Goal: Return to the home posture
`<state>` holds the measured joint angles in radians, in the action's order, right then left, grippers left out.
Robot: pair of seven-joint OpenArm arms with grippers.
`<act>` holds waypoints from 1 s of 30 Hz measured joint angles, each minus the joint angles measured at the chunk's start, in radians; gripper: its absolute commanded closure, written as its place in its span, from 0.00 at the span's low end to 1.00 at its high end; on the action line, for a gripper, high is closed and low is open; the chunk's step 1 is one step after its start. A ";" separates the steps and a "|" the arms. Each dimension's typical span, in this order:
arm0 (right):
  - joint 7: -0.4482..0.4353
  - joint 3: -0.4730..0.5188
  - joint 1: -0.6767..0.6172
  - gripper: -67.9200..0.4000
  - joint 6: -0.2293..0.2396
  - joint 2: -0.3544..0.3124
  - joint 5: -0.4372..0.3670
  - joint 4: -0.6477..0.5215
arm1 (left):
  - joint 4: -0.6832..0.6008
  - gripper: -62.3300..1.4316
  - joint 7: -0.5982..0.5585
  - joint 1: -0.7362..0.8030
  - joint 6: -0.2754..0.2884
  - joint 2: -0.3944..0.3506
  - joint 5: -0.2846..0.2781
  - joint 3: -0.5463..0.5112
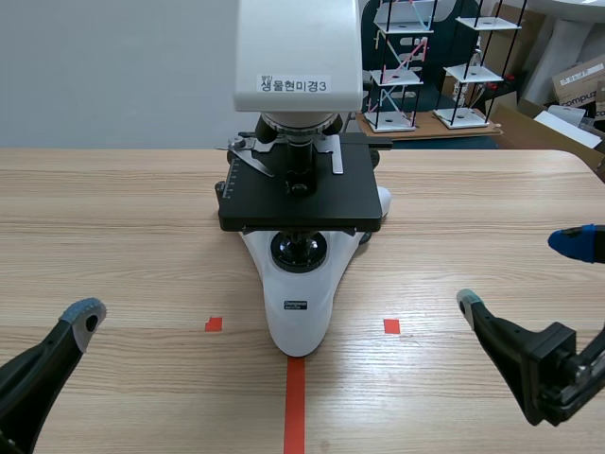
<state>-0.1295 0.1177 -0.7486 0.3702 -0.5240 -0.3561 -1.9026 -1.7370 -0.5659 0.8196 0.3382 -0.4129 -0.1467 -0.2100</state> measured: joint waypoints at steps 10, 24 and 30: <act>0.000 0.000 0.000 0.03 0.000 0.000 0.000 0.000 | 0.000 0.00 0.000 0.000 -0.013 0.000 0.017 0.000; 0.000 0.000 0.000 0.03 0.000 0.000 0.000 0.000 | 0.000 0.00 0.000 0.000 -0.013 0.000 0.052 0.000; 0.000 0.000 0.000 0.03 0.000 0.000 0.000 0.000 | 0.000 0.00 0.000 0.000 -0.013 0.000 0.052 0.000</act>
